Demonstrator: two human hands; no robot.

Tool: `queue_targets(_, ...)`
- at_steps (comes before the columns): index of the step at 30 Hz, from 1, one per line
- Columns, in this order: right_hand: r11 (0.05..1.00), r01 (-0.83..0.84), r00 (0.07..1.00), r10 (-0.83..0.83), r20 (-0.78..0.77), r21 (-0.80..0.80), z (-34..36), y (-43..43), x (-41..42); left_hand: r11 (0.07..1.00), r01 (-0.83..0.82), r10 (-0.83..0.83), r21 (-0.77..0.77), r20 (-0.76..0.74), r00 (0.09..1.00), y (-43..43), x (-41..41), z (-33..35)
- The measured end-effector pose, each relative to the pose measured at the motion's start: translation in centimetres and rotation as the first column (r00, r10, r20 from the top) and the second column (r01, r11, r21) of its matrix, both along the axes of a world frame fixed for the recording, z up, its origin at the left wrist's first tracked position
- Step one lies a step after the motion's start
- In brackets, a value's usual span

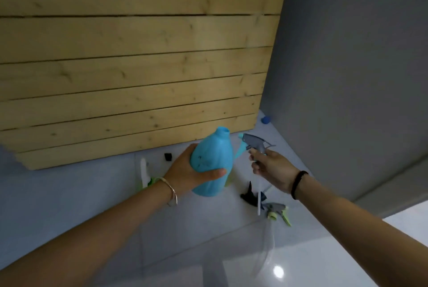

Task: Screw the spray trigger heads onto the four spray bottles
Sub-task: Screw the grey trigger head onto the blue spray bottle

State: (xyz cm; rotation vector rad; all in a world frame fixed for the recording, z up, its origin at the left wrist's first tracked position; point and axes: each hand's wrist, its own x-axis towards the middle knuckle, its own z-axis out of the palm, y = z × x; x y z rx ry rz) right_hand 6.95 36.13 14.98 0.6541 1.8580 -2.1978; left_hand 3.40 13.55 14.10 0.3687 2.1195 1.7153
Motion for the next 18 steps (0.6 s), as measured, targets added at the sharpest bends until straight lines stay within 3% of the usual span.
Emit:
queue_targets(8, 0.981, -0.090, 0.948, 0.031, -0.316, -0.174, 13.6, -1.9, 1.3, 0.982, -0.133, 0.154, 0.132, -0.160, 0.975, -0.8, 2.8, 10.7)
queue_targets(14, 0.990, -0.123, 0.884, 0.075, -0.461, -0.075, 18.8, -4.1, 2.6, 0.966, -0.197, 0.225, 0.165, -0.176, 0.958, -1.6, 4.5, 13.6)
queue_targets(18, 0.999, -0.032, 0.828, 0.019, -0.560, -0.013, 20.1, -5.5, 3.5, 0.971, -0.172, 0.203, 0.167, -0.190, 0.961, -2.3, 5.3, 13.2)
